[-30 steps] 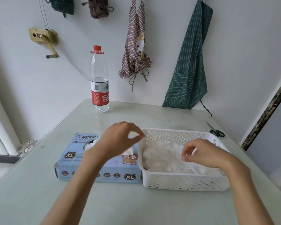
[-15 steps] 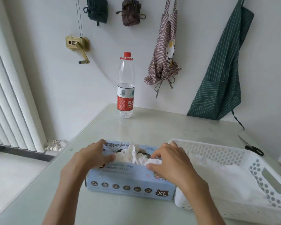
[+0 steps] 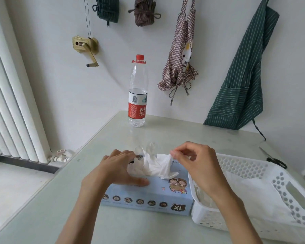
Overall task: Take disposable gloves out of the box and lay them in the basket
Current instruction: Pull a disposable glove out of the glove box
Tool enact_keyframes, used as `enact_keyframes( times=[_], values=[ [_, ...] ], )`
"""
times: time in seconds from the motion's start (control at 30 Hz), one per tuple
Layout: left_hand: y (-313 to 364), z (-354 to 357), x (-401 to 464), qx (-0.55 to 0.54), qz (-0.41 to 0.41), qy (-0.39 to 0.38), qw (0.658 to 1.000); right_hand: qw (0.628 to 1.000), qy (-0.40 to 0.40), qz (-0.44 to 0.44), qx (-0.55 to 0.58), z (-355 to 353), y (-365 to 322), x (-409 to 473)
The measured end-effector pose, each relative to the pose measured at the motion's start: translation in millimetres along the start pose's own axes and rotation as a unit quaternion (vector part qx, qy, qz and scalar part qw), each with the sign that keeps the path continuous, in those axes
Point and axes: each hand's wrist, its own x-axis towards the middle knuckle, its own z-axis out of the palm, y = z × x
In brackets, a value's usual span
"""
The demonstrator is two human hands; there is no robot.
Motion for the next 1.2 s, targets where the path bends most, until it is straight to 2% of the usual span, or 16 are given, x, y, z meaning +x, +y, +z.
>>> enact_keyframes(
  times=[0.07,0.13,0.2,0.27,0.3,0.4,0.5,0.6,0.7,0.73,0.8,0.87,0.97,1.1,1.2],
  values=[
    [-1,0,1,0.001,0.0,0.002,1.0,1.0,-0.009,-0.006,0.025,-3,-5,1],
    [-4,1,3,0.002,0.003,-0.001,1.0,0.999,0.03,-0.014,0.033,-10,-6,4],
    [-5,-1,4,-0.056,0.014,0.005,0.998,1.0,-0.005,-0.006,0.029,-14,-4,4],
    [-2,-5,4,-0.141,0.041,0.057,0.988,0.998,-0.05,0.014,0.022,-12,-1,3],
    [2,-7,3,-0.158,0.069,0.091,0.981,0.999,-0.048,0.018,0.017,-10,1,3],
    [17,-6,6,-0.136,0.146,0.138,0.97,0.998,-0.062,0.015,0.021,-5,1,3],
    [23,-2,11,-0.105,0.146,0.163,0.97,0.992,-0.113,0.022,0.057,-2,-2,3],
    [15,-6,10,-0.114,0.12,0.175,0.971,0.996,-0.072,0.041,-0.03,-4,2,1],
    [12,-8,9,-0.147,0.092,0.18,0.968,0.977,-0.149,0.075,-0.135,4,-4,-6],
    [12,-7,9,-0.149,0.086,0.187,0.967,0.97,-0.155,0.058,-0.176,10,-6,-7],
    [13,-5,10,-0.148,0.085,0.172,0.97,0.97,-0.11,0.016,-0.216,20,-5,-7],
    [10,-7,9,-0.139,0.083,0.128,0.978,0.982,-0.053,0.011,-0.182,21,0,-3],
    [3,-9,6,-0.102,0.069,0.073,0.99,0.997,-0.033,0.055,-0.043,5,9,4],
    [2,-12,4,-0.093,0.058,0.115,0.987,0.987,-0.09,0.107,0.086,-29,8,7],
    [1,-13,4,-0.055,0.049,0.118,0.99,0.981,-0.06,0.124,0.14,-43,11,7]
  ],
)
